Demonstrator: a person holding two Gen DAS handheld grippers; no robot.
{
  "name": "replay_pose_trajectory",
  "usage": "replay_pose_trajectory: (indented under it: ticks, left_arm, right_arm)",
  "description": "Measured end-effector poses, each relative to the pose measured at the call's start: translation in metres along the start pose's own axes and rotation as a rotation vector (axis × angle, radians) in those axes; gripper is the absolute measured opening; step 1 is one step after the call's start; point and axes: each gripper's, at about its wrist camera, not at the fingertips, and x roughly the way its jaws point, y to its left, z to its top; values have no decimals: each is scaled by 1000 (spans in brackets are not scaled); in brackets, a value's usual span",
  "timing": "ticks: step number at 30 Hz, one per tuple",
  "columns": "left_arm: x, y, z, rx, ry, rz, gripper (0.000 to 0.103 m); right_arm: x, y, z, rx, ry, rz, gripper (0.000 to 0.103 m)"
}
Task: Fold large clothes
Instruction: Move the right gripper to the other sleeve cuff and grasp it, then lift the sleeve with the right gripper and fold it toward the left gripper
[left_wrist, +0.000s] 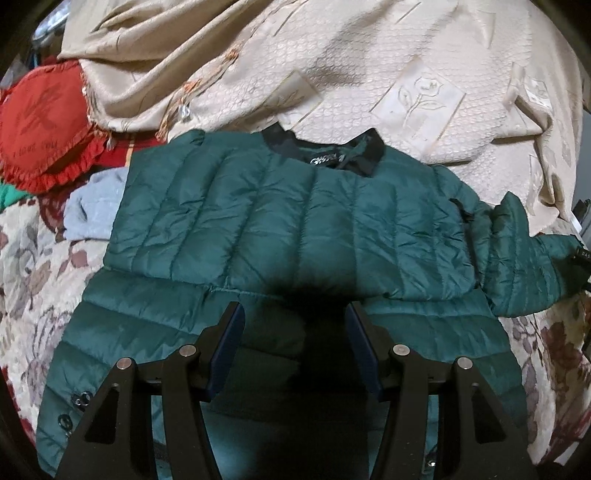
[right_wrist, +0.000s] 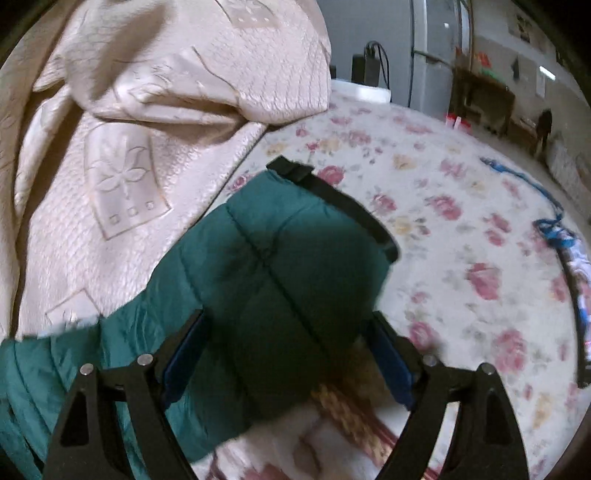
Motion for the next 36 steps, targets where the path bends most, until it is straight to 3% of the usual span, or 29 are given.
replay_pose_trajectory:
  ticks: [1,2,3,5,7,12,19,25,36]
  left_arm:
    - [1,1,-1,3,2,5,39]
    - [2,2,-2,7,1,9,39]
    - [2,3,-2,10,0,14,39]
    - [3,6,-3,8,0,16,39]
    - [3,10,-5,-5,4,11,39]
    - [-2,22,-5,-39,-2,-5,39]
    - [-26,39,-1,-41,-43,1,39]
    - [-46,67,-3,-62,-72,23,39]
    - [-47,128,-13,-149,-67,52,39]
  right_arm:
    - [1,5,1,-31,-22,-11,87]
    - [3,9,1,-53,-16,-10,78]
    - [4,12,0,-76,-21,-8,55]
    - [0,14,-3,-105,-27,45,29]
    - [-13,12,-5,-92,-43,83,20]
    - [-76,28,-9,-161,-120,219,17]
    - [-182,95,-18,-299,-174,494,16]
    - [-230,195,-65,-484,-99,702,15]
    - [-232,371,-188,-705,98,850,15]
